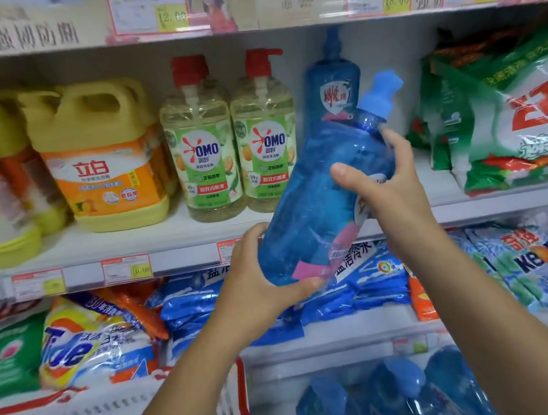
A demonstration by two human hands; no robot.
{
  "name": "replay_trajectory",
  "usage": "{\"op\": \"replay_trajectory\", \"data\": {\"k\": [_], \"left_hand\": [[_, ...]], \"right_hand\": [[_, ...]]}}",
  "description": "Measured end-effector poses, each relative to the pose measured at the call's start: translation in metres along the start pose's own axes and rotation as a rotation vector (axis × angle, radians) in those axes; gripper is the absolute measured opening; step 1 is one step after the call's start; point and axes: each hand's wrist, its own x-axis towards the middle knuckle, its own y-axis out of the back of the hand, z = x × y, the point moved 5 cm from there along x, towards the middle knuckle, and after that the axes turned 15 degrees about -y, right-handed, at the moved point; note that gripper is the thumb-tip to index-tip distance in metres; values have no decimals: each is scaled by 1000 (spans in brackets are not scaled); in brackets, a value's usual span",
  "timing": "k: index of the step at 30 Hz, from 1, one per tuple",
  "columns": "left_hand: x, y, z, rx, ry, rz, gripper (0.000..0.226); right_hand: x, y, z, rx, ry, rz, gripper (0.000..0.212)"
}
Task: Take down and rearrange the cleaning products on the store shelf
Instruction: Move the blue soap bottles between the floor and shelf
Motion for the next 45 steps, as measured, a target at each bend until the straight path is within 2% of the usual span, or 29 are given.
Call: {"op": "replay_trajectory", "data": {"k": [2,5,7,11,14,16,18,20,22,25,27,30,33,35,37,39,42,45], "left_hand": [[0,7,-1,-136,73,-117,89],[-4,5,-5,-415,157,-262,84],[-6,6,-8,-497,179,-292,81],[-10,7,-5,-425,143,-258,73],[-10,1,7,-242,61,-74,75],[-7,0,18,-99,-29,43,82],[-3,-1,22,20,-74,47,90],[-1,-2,16,80,-40,-46,102],[2,-2,12,39,10,-145,110],[2,2,4,-230,79,-224,97],[0,5,-5,-374,146,-231,87],[-5,8,-12,-323,170,-155,77],[-5,7,-4,-223,134,-39,75],[-2,5,8,-106,54,44,79],[0,2,21,30,-16,91,77],[2,1,26,79,-32,67,80],[4,3,16,-51,20,-61,93],[1,-1,12,-211,89,-236,87]], "right_hand": [[1,1,4,70,-18,-52,82],[2,0,10,117,-66,-188,97],[1,-3,12,95,-86,-266,106],[2,-12,19,26,-135,-273,102],[5,-11,20,-73,-129,-222,100],[5,-8,20,-52,-129,-224,94],[4,-1,19,40,-122,-199,92],[3,2,17,96,-109,-202,100],[0,4,14,109,-108,-227,107],[-1,7,16,146,-134,-286,109],[-4,6,20,189,-182,-344,109],[-9,-1,23,161,-205,-402,98],[-9,-6,21,30,-157,-278,87],[-8,-4,16,-12,-88,-150,94],[-9,2,13,1,-14,-95,94],[-8,8,9,43,19,-84,81],[-8,13,3,85,28,-153,71],[-7,13,1,71,19,-243,85]]}}
